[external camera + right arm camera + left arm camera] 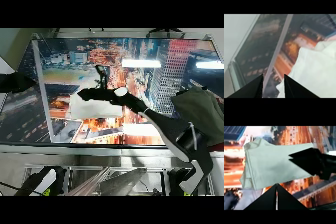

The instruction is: Fold the shirts.

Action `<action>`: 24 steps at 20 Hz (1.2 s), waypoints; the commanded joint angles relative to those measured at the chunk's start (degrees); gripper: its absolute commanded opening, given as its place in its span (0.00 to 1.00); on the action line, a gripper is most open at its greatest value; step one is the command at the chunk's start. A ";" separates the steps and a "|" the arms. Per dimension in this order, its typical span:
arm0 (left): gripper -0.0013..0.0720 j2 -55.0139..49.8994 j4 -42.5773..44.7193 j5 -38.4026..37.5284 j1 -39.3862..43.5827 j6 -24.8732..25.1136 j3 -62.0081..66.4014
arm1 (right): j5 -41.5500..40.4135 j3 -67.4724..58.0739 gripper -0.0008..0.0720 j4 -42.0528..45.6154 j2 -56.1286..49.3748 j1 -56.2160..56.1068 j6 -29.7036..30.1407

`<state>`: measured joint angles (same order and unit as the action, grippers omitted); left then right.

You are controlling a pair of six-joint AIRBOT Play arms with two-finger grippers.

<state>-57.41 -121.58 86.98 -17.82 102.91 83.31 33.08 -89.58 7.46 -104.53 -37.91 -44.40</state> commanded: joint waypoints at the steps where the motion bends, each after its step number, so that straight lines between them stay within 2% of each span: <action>1: 0.04 0.85 0.00 1.33 -0.20 0.28 -0.96 | 12.13 -0.13 0.42 14.43 5.84 9.33 -14.14; 2: 0.04 0.85 0.02 1.77 -0.20 0.28 -0.96 | 16.92 -0.13 0.44 23.06 7.34 12.79 -21.92; 4: 0.04 0.85 0.04 1.68 -0.20 0.28 -0.96 | 27.47 -0.13 0.85 37.90 8.48 19.04 -33.16; 5: 0.04 0.85 0.04 1.57 -0.20 0.39 -0.96 | 32.11 -0.07 0.87 43.01 8.17 21.49 -36.59; 6: 0.04 0.85 0.04 1.44 -0.20 0.57 -0.96 | 35.58 0.26 0.87 46.45 7.48 23.52 -38.23; 8: 0.04 0.85 0.04 1.11 -0.20 0.57 -0.96 | 37.88 0.92 0.87 47.39 5.11 25.88 -38.38; 13: 0.04 0.85 0.11 1.11 -0.20 1.22 -0.96 | 32.22 0.94 0.87 45.51 -1.86 24.96 -38.36; 18: 0.04 0.83 0.11 1.05 -0.20 1.22 -0.96 | 30.97 0.94 0.87 42.56 -8.39 20.90 -37.53; 20: 0.04 0.85 0.11 1.03 -0.20 1.25 -0.96 | 30.32 0.92 0.87 39.43 -9.62 19.15 -34.58; 24: 0.04 0.83 0.11 0.46 -0.20 1.25 -0.98 | 29.90 0.55 0.85 25.70 -9.75 18.25 -28.33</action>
<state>-56.60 -121.45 87.85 -17.98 104.14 82.35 63.70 -88.86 41.71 -113.54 -18.81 -77.08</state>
